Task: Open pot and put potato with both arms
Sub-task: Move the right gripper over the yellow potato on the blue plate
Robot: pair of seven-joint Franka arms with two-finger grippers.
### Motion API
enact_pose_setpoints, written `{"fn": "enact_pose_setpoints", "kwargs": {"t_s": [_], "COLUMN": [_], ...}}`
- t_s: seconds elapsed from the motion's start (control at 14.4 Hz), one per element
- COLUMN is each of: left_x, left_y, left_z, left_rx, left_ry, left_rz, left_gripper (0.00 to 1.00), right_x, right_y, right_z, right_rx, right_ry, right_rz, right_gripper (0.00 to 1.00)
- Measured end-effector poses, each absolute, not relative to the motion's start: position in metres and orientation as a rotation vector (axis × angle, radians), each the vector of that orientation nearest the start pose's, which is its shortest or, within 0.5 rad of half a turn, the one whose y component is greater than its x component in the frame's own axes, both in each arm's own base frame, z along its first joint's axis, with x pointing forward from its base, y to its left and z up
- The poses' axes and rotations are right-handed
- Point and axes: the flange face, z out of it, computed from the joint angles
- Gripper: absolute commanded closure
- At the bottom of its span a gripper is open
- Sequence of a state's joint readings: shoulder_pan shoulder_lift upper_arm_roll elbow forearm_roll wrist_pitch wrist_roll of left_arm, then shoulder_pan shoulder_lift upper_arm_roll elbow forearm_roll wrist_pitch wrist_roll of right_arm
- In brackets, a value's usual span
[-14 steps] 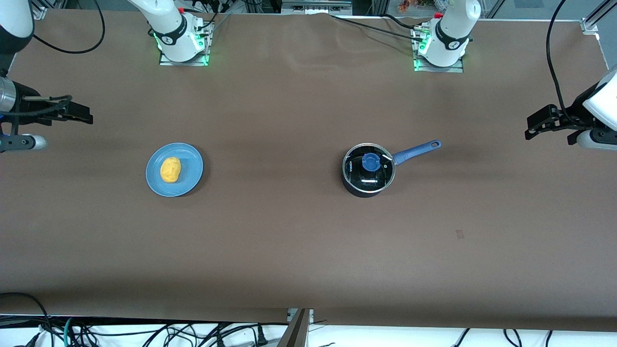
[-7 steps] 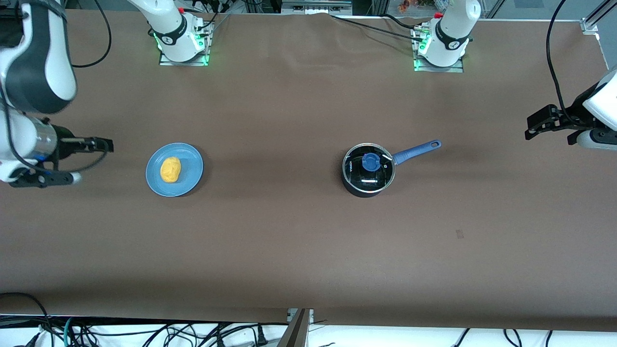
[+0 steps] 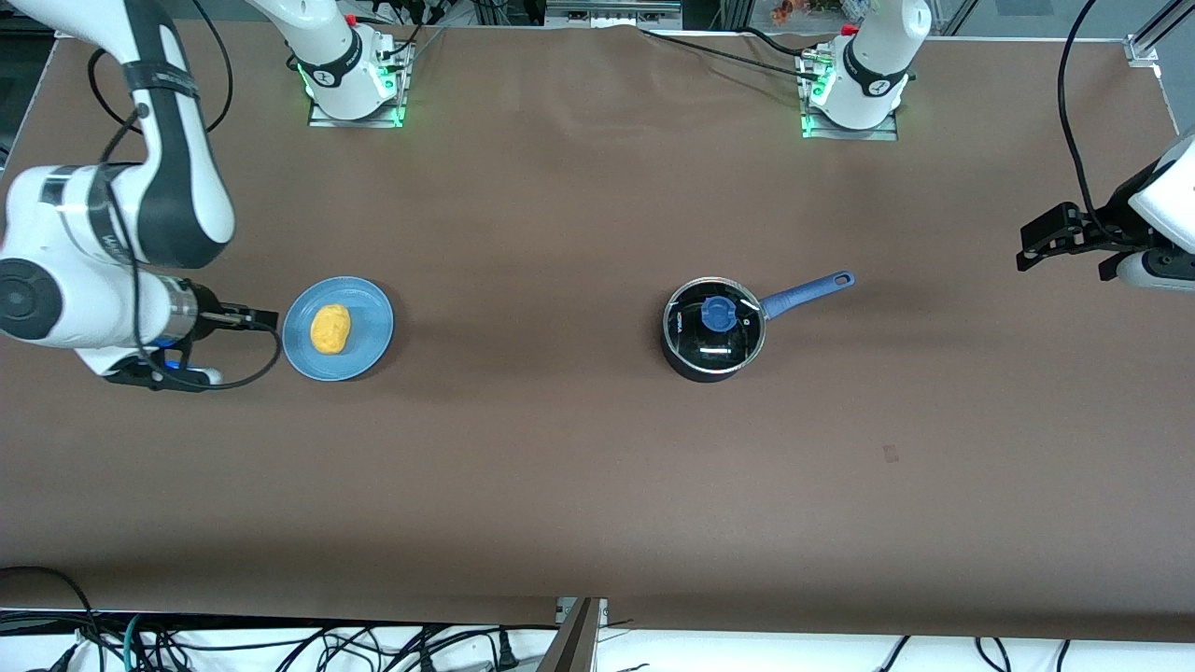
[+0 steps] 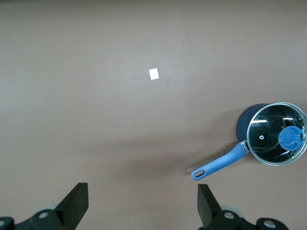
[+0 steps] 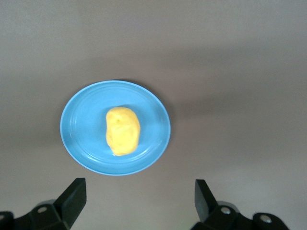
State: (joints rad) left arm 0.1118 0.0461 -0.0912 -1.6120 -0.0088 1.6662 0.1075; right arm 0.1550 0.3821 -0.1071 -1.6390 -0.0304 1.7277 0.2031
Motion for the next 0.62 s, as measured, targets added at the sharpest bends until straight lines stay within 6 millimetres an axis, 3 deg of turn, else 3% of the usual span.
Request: {"fn": "enact_pose_setpoints", "kwargs": {"t_s": [0.14,0.62], "left_x": [0.575,0.575], "left_y": [0.012,0.012], "left_z": [0.587,0.587], "left_rx": [-3.151,-3.151], "left_ry": [0.136,0.136], "left_rz": [-0.014,-0.014], "left_gripper": [0.00,0.00], "right_x": [0.623,0.591], "right_y": [0.042,0.036], "right_z": [0.358,0.279], "right_rx": [-3.211,-3.208], "right_ry": [0.265,0.404], "right_rz": [0.452,0.419], "right_gripper": [0.00,0.00]}}
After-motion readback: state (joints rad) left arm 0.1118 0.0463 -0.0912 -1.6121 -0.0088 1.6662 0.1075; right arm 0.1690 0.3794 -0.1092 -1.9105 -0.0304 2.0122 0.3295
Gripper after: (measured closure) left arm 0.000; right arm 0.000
